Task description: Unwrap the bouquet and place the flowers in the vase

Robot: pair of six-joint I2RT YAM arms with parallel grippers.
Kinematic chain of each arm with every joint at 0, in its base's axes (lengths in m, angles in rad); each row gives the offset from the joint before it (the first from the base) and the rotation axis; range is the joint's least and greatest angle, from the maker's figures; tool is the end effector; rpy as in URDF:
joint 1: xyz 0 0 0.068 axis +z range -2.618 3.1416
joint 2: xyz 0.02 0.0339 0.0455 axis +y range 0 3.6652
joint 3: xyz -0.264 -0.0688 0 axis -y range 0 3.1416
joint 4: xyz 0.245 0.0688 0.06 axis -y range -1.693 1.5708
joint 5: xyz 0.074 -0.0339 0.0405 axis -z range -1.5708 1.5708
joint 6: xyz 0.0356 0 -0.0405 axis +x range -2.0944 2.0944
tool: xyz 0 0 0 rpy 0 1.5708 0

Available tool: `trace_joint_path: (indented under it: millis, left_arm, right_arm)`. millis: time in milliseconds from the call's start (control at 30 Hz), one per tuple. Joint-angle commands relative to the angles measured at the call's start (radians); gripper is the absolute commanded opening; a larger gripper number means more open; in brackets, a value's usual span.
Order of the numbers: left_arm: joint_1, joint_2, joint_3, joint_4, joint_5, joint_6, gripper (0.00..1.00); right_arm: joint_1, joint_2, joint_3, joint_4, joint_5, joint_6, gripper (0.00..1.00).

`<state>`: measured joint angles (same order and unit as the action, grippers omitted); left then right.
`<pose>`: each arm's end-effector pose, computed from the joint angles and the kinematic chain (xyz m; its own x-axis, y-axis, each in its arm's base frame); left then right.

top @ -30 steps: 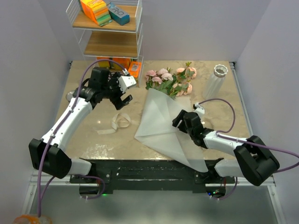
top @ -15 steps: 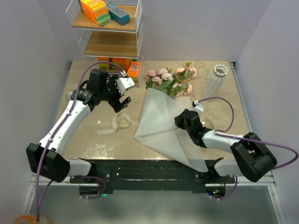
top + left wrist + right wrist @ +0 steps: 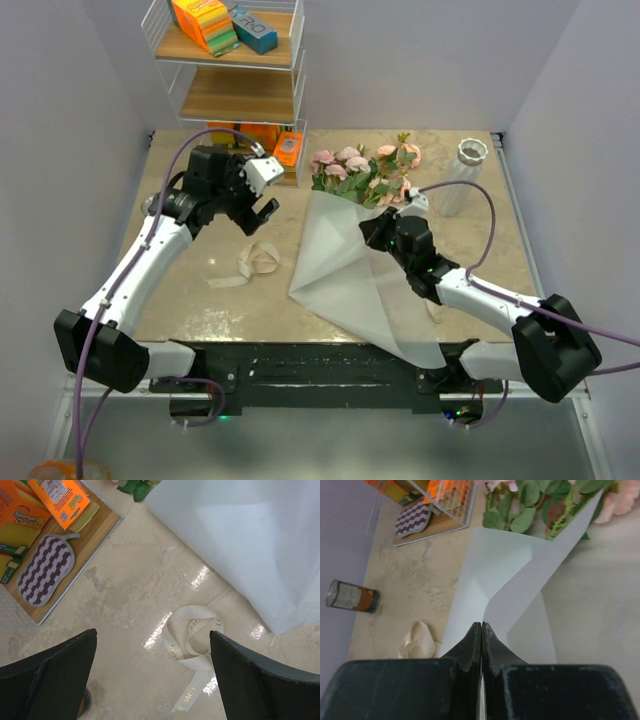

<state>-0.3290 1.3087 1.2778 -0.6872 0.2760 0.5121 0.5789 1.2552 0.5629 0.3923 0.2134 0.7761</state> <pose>0.2617 -0.0996 0.3497 -0.2953 0.5990 -0.7443 0.7454 0.6318 0.2127 0.2292 0.1408 0.2221 -0.4325 0.5352 -0.7256 -0.0874 0.7761 0.6245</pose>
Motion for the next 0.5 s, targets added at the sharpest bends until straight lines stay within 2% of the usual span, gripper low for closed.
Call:
trace_joint_path:
  millis: [0,233,467]
  left_arm:
    - [0.007,-0.005,0.078,0.049,-0.081,-0.076,0.99]
    - [0.034,0.003,0.121,0.052,-0.098,-0.118,0.99]
    - [0.038,0.003,0.117,0.043,-0.139,-0.106,0.99]
  right_arm:
    - [0.039,0.027,0.113,0.065,-0.083,-0.083,0.0]
    - [0.177,0.211,0.359,0.036,-0.131,-0.143,0.0]
    - [0.257,0.391,0.528,0.026,-0.187,-0.149,0.07]
